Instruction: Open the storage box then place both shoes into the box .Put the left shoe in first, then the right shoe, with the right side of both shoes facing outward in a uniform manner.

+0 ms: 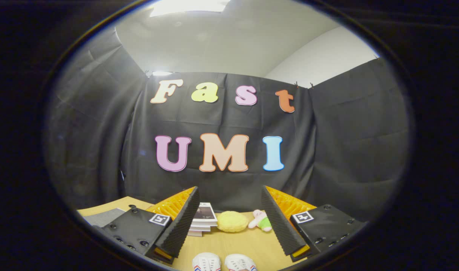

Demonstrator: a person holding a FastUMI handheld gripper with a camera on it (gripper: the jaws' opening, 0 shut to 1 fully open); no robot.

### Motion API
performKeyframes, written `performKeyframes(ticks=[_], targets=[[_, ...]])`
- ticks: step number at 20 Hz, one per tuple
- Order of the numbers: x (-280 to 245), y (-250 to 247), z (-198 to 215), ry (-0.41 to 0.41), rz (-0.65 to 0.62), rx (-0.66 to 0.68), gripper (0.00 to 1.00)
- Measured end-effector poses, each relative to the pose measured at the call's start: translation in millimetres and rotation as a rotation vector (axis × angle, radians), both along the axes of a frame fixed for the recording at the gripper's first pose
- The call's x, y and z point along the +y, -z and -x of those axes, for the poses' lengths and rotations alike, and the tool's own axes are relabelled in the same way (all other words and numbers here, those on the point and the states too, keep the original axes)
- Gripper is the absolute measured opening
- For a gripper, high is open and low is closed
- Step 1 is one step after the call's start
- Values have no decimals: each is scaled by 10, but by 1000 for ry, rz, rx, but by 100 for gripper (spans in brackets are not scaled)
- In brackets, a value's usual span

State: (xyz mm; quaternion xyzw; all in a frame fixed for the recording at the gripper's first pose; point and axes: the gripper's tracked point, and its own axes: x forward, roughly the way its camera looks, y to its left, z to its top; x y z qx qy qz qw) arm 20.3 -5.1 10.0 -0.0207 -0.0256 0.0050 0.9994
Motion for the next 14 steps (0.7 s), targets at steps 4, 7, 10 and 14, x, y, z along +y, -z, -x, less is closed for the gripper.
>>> performKeyframes(ticks=[4,7,10,14], targets=[[77,-74,-32,-20,12,-20,100],[103,-63,-33,-31,19,-20,100],[99,-71,-17,-33,11,-23,100],[6,-1,3,-19,11,-15,100]])
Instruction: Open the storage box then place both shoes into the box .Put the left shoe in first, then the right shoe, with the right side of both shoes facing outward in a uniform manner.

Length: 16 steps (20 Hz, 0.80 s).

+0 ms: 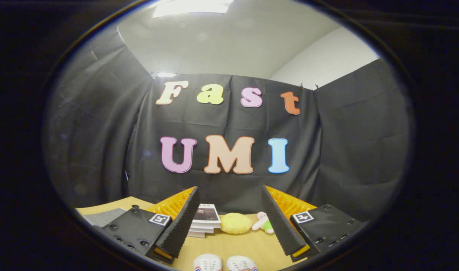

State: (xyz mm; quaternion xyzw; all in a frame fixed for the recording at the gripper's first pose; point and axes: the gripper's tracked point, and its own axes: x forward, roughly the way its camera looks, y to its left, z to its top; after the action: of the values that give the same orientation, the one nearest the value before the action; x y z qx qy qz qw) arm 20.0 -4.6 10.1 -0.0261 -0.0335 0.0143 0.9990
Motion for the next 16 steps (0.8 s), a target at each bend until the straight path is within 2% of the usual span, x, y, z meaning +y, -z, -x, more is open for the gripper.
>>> performKeyframes(ticks=[4,6,11,16], targets=[[37,143,29,-31,-1,15,100],[195,301,75,-91,-44,44,100],[370,910,199,-171,-167,235,100],[754,1448,426,-322,-317,440,100]])
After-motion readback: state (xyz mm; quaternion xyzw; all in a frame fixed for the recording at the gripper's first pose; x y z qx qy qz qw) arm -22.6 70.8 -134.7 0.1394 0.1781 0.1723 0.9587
